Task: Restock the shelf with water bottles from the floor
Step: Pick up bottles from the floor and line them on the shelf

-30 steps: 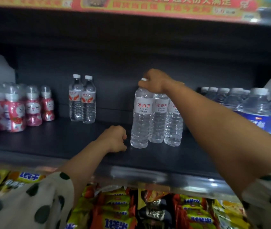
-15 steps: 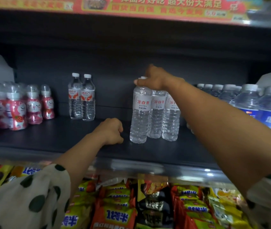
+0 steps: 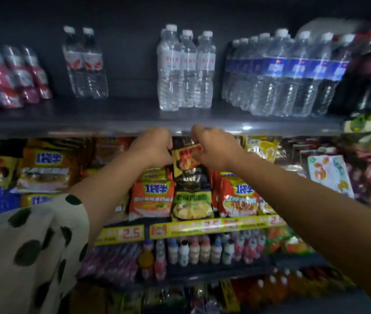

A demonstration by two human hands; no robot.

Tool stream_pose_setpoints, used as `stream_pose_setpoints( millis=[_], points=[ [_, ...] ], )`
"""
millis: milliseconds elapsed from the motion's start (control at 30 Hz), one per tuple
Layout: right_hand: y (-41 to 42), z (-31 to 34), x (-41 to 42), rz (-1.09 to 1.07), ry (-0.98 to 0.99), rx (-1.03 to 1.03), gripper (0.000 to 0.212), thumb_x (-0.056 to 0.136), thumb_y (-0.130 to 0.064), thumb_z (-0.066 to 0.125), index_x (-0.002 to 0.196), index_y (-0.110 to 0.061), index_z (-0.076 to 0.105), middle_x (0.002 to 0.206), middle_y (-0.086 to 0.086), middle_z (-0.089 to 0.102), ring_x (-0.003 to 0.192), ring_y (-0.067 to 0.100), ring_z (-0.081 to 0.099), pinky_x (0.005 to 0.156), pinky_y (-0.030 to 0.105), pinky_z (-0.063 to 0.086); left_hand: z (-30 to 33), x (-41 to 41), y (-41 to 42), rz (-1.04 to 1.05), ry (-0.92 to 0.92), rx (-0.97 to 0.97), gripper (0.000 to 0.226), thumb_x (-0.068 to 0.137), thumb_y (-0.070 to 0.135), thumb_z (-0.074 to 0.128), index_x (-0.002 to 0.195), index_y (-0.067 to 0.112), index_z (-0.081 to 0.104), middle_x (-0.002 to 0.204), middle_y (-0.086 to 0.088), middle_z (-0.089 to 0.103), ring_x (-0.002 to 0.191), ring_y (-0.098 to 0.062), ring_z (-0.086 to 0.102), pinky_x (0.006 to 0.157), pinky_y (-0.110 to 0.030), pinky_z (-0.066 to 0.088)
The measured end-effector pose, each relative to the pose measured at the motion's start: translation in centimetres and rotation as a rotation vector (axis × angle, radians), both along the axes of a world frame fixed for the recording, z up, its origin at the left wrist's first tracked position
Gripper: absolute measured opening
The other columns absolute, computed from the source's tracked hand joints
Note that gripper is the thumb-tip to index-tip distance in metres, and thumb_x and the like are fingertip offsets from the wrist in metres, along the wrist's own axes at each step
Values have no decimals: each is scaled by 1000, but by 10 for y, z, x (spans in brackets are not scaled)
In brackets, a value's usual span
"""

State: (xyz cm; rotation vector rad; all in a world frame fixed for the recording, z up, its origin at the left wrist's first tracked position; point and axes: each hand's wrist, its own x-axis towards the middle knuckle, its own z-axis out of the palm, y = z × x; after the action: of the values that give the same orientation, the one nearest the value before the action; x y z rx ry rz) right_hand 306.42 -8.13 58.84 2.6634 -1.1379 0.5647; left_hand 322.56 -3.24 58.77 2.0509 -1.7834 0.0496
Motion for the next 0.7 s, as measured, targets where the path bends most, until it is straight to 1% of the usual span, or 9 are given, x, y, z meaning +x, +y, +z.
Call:
stream_pose_setpoints(
  millis=[100,233,300,367,400,467,567,633,700],
  points=[
    [20,-69,-17,-3,74,89,41,86,-31,55,120,-12,42,117,14,59,104,36,58,71,37,41,-60,-20,17,-52,-80,158,19,68,14,71,87,13,68,96,-11,69,92,-30,65,79,-39,55],
    [26,-156,-33,-5,149,267,44,89,-28,54,125,-9,40,116,16,57,101,37,58,68,36,39,-143,-39,26,-123,-18,355,32,75,19,72,104,12,64,105,-8,65,96,-29,62,79,-40,54],
    [25,-205,-40,-3,165,372,39,90,-24,54,122,-7,40,110,16,56,96,37,57,63,35,38,-190,-49,27,-162,53,433,20,79,16,69,98,12,62,98,-9,63,92,-31,61,72,-40,52],
    [23,-262,-47,0,175,476,39,91,-22,53,123,-5,39,109,17,56,94,38,56,60,35,37,-244,-58,27,-186,99,488,10,80,11,66,87,15,59,88,-6,59,90,-32,61,65,-34,47],
    [21,-294,-51,-1,181,525,39,91,-21,52,124,-5,39,107,18,55,91,38,56,59,36,35,-274,-63,25,-189,101,530,10,80,11,65,89,13,59,90,-7,60,91,-32,61,65,-33,47],
    [17,-364,-56,-12,197,609,39,91,-21,51,125,-5,39,106,19,55,88,40,56,58,38,37,-341,-69,19,-190,137,597,19,79,12,65,97,8,61,95,-11,64,92,-31,62,71,-36,51],
    [12,-476,-61,-76,251,729,57,90,-22,52,140,-7,32,122,20,53,101,41,57,72,43,48,-450,-77,10,-166,195,684,20,78,15,65,97,9,62,98,-12,64,94,-31,62,78,-39,53],
    [12,-550,-64,-136,286,826,59,91,-22,51,144,-9,28,131,19,48,111,40,54,82,43,47,-522,-84,7,-141,234,749,11,82,21,62,90,13,61,95,-10,64,94,-30,63,77,-38,53],
    [10,-630,-64,-181,289,907,58,92,-22,50,144,-11,27,134,16,47,118,37,51,87,41,44,-600,-91,4,-137,239,822,13,86,18,58,97,13,62,101,-8,65,99,-27,63,79,-35,50]
  ],
)
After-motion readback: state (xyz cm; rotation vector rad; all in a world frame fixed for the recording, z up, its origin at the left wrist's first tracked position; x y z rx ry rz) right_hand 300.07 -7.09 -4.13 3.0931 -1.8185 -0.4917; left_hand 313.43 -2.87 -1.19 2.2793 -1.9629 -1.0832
